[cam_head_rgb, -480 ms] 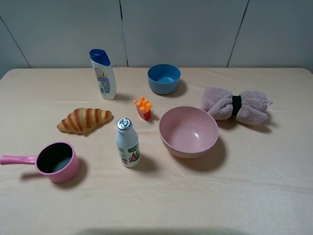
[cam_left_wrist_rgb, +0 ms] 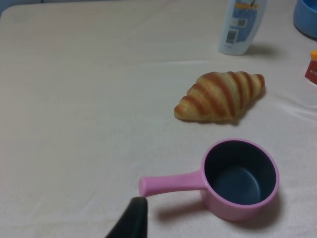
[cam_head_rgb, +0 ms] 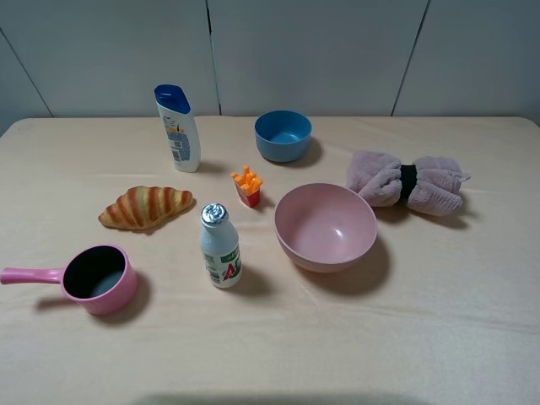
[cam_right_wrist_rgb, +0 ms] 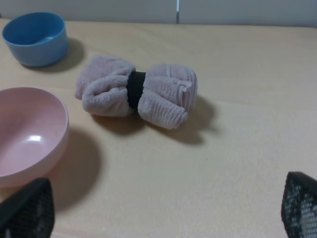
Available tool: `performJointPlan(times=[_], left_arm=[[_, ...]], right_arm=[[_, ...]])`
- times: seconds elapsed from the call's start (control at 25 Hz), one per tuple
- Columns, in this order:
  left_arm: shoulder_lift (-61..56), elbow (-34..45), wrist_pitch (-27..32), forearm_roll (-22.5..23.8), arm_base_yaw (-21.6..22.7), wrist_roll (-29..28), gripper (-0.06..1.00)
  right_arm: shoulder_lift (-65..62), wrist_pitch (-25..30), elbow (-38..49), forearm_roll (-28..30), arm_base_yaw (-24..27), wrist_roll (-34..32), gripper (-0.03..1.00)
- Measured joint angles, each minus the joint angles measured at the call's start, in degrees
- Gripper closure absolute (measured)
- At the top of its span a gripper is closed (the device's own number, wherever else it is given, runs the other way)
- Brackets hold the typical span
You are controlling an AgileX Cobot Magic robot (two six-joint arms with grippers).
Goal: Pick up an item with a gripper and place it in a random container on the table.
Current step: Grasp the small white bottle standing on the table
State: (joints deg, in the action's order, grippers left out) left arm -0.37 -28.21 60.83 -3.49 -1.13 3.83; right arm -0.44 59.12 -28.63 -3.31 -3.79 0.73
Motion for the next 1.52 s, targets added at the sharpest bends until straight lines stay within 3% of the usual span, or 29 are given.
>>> performJointPlan(times=[1.12,1.52], left_arm=[[0.4,-1.4,-0.3,-0.4,0.0,0.0,-0.05],[16.5,-7.3,-0.3,-1.9,0.0,2.0,-0.04]], right_arm=[[0.0,0.0,0.0,0.0,0.0,0.0,0.27],[0.0,0.0,0.0,0.0,0.0,0.0,0.27]])
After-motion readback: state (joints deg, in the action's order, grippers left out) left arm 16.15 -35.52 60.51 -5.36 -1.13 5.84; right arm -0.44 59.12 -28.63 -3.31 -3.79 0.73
